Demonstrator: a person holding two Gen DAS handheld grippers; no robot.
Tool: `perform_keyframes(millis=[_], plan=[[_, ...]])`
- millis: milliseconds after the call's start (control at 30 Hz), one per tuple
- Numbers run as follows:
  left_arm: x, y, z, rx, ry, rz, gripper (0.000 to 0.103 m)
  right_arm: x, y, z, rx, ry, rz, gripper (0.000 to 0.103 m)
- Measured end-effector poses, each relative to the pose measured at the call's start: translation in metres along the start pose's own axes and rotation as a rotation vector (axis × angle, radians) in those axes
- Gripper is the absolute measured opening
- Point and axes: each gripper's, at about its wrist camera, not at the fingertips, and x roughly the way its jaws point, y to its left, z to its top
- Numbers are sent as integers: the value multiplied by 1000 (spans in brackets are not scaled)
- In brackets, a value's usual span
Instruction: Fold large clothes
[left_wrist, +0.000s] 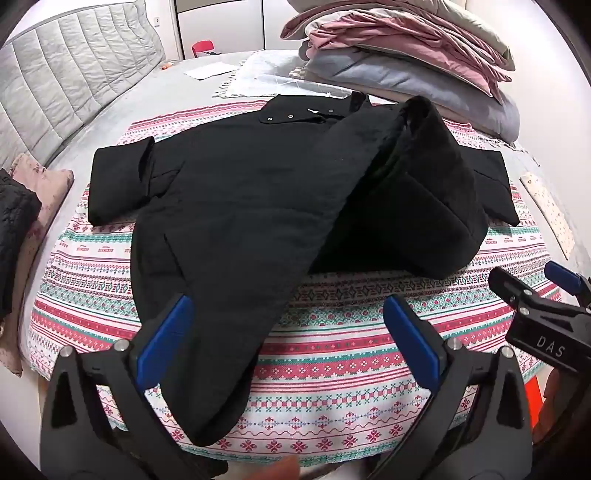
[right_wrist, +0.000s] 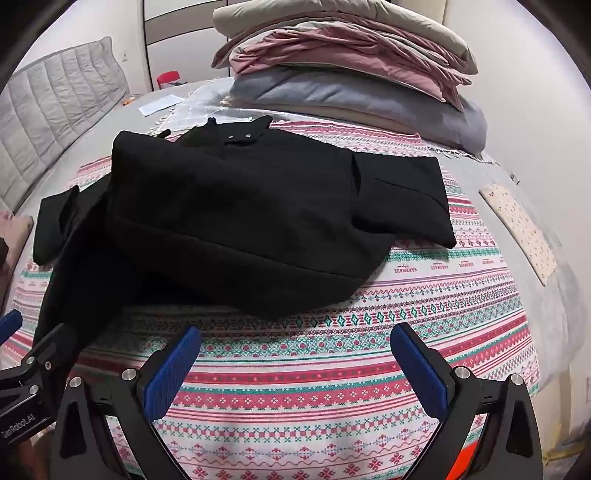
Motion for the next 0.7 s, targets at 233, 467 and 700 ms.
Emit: perform_keyframes(millis=[233,467,700], plan=[[0,0,0,0,1,0,103,-1,-3,2,1,2,0,103],[-1,0,0,1,-1,1,103,-2,-5,1,1,2,-1,103],[-2,0,0,1,-1,1,103,2,1,0,1,2,1,103]])
